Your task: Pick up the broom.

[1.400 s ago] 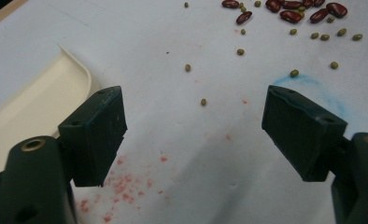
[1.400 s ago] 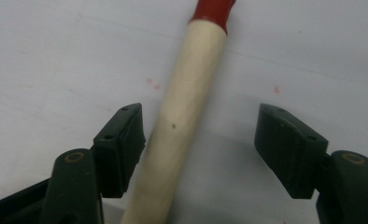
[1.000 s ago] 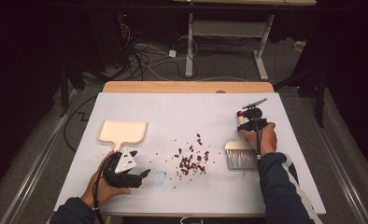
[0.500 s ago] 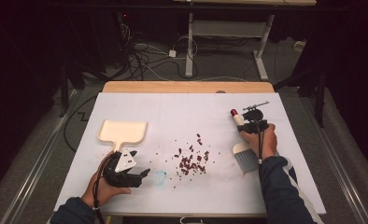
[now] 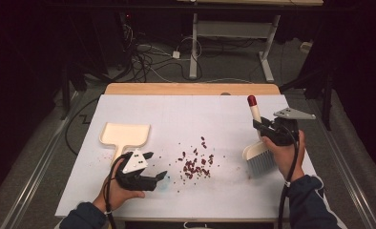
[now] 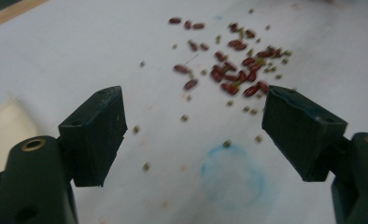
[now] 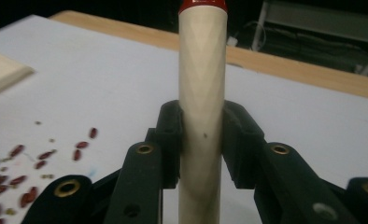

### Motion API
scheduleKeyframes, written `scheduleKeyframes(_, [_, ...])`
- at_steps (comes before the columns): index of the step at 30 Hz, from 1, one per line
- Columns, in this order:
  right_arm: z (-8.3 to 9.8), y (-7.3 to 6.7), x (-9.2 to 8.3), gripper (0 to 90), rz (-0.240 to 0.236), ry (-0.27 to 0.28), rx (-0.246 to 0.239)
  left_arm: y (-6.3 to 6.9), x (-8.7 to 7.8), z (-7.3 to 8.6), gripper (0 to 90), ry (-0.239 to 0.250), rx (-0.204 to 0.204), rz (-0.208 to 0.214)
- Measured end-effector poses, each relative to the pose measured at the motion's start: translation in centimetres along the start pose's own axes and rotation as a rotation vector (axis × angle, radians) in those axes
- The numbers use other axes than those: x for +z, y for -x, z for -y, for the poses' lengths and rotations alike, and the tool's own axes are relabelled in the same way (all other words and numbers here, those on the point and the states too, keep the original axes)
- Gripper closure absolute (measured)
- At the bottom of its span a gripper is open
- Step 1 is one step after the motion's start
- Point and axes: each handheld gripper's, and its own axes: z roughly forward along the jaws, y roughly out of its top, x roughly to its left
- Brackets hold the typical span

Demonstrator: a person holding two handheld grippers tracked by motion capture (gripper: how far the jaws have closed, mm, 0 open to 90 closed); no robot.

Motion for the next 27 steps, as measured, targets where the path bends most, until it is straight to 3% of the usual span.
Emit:
scheduleKeyframes(4, [-0.6, -1.5, -1.8, 70.4, -0.022, 0.067, -0.011, 1.6, 1.6, -2.7, 20.8, 0.055, 0.010, 0.076])
scheduleKeyframes(7, [-1.0, -2.9, -2.4, 70.4, -0.017, 0.112, -0.026, 3.5, 3.3, -5.2, 20.8, 0.103, 0.049, 0.155])
scheduleKeyframes(11, [-1.4, -5.3, -2.9, 70.3, -0.021, 0.169, -0.056, 5.9, 5.6, -7.8, 20.8, 0.139, 0.087, 0.218])
scheduleKeyframes(15, [-1.6, -7.5, -3.3, 70.3, -0.042, 0.207, -0.084, 7.3, 7.3, -9.4, 20.9, 0.163, 0.099, 0.215])
scheduleKeyframes(19, [-1.6, -9.5, -3.8, 70.2, -0.077, 0.233, -0.111, 7.8, 8.6, -10.2, 28.2, 0.163, 0.067, 0.202])
scheduleKeyframes(23, [-1.6, -10.9, -4.2, 70.2, -0.113, 0.243, -0.136, 7.5, 8.9, -10.2, 40.2, 0.176, 0.043, 0.199])
scheduleKeyframes(27, [-1.5, -12.1, -4.6, 70.1, -0.139, 0.251, -0.156, 6.8, 8.6, -9.9, 51.3, 0.194, 0.012, 0.228])
